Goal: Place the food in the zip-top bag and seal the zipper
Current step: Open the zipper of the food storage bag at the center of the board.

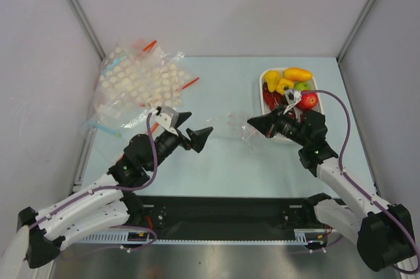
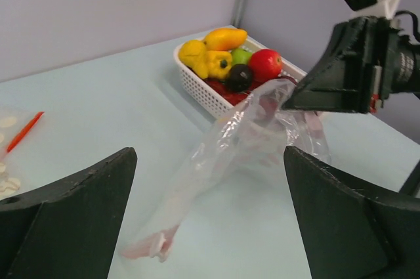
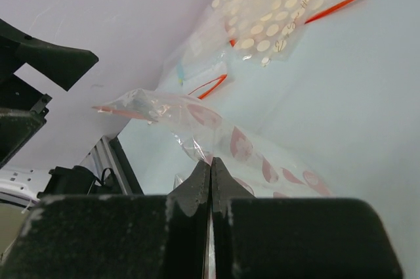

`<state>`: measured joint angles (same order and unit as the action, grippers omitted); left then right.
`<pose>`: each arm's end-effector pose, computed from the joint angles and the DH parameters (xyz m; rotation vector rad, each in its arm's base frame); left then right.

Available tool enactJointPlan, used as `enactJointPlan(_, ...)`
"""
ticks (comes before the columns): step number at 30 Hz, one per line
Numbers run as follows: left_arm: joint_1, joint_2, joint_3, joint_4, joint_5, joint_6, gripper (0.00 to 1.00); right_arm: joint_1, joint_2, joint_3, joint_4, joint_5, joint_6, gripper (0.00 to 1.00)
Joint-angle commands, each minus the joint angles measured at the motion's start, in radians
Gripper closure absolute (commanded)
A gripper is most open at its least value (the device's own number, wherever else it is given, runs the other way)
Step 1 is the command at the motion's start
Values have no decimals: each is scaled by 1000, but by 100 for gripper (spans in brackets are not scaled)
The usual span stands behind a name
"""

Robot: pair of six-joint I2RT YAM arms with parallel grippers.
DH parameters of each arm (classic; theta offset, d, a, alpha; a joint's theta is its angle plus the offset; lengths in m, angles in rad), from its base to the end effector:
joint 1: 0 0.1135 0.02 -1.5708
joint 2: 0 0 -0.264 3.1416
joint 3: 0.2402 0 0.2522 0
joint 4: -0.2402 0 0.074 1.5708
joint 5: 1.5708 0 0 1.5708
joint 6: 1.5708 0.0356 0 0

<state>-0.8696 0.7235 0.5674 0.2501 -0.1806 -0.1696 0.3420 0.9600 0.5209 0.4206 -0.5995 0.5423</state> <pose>0.1223 -0.1349 0.3197 0.3770 1.4711 -0.7057 0.1998 0.0924 0.2780 -0.3308 1.6798 1.1458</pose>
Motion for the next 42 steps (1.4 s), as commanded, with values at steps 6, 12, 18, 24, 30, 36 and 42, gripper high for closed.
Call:
enactJointPlan(6, -34, 134, 46, 52, 95, 136, 0, -40, -4, 57, 17, -78, 24, 100)
enactJointPlan(12, -35, 241, 115, -31, 38, 147, 0, -44, 0, 60, 7, -86, 22, 100)
enactJointPlan(18, -35, 275, 155, -75, 50, 134, 37, -51, 3, 62, 4, -94, 24, 100)
enactJointPlan(24, -39, 301, 241, -167, 159, 55, 91, -51, 3, 62, -8, -77, 7, 98)
enactJointPlan(30, -51, 286, 250, -163, 311, -22, 100, -5, 19, 76, -26, -39, -30, 96)
enactJointPlan(36, -43, 318, 268, -138, 360, -171, 100, 60, 14, 119, -166, 148, -125, 35)
enactJointPlan(42, 164, 418, 243, -169, 428, -406, 100, 248, -81, 149, -261, 390, -299, 27)
